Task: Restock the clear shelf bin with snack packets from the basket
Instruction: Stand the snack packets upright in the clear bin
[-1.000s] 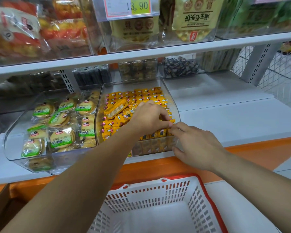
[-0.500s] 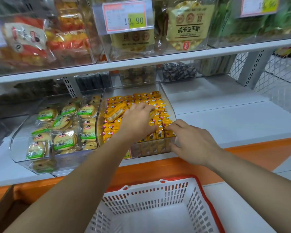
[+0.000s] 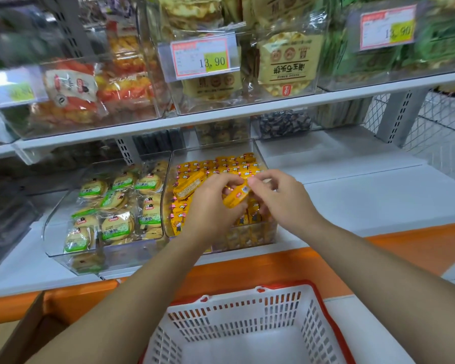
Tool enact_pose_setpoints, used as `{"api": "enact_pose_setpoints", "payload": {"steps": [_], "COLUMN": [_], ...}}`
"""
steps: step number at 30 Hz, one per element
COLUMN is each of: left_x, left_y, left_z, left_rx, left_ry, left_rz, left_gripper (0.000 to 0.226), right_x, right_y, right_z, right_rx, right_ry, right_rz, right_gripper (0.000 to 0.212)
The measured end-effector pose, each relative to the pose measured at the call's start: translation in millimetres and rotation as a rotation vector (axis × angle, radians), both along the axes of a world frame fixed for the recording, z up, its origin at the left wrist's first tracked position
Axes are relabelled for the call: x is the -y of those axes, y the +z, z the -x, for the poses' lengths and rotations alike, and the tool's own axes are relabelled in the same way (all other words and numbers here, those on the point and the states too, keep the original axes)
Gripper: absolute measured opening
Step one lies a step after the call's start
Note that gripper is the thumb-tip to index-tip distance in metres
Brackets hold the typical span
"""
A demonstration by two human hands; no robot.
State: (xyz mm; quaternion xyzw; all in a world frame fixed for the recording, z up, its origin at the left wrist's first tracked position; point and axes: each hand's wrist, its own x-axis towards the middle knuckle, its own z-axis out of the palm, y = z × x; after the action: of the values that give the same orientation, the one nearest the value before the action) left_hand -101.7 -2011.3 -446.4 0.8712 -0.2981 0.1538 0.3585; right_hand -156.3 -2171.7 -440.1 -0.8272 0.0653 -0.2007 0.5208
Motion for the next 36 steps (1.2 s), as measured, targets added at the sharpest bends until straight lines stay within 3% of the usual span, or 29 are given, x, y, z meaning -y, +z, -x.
{"api": "enact_pose_setpoints", "payload": {"steps": [4, 10, 14, 17, 19, 24, 26, 29, 33, 36], "left_x": [-2, -8, -12, -13, -13, -15, -15, -13, -10, -10], "left_y": [3, -2, 0, -2, -4, -12, -12, -12, -11, -7], "left_z": [22, 45, 50, 52, 52, 46, 44, 43, 41, 28], "left_rx": [0.019, 0.05, 0.025, -0.049, -0.147, -0.42, -0.487, -0.492, -0.48, -0.45], "left_ry": [0.01, -0.022, 0.0, -0.027, -0.014, 0.022, -0.007, -0.032, -0.064, -0.099], "left_rz": [0.104, 0.189, 0.247, 0.269, 0.309, 0.404, 0.446, 0.5, 0.503, 0.403], "left_gripper": [0.052, 0.064, 0.068, 0.069, 0.066, 0.03, 0.027, 0.025, 0.025, 0.02], "right_x": [-4, -4, 1, -3, -3, 5, 5, 6, 11, 20], "right_y": [11, 15, 19, 19, 20, 23, 24, 22, 21, 25], "right_z": [0, 7, 9, 9, 8, 9, 9, 9, 12, 8], "right_rx": [-0.108, -0.311, -0.356, -0.313, -0.248, -0.145, -0.13, -0.134, -0.145, 0.013], "right_ry": [0.081, 0.233, 0.318, 0.311, 0.247, 0.228, 0.212, 0.229, 0.325, 0.179], "right_rz": [-0.228, -0.335, -0.603, -0.681, -0.68, -0.737, -0.747, -0.715, -0.518, -0.326], "right_gripper": [0.03, 0.041, 0.024, 0.011, 0.014, 0.034, 0.035, 0.03, 0.036, 0.033]}}
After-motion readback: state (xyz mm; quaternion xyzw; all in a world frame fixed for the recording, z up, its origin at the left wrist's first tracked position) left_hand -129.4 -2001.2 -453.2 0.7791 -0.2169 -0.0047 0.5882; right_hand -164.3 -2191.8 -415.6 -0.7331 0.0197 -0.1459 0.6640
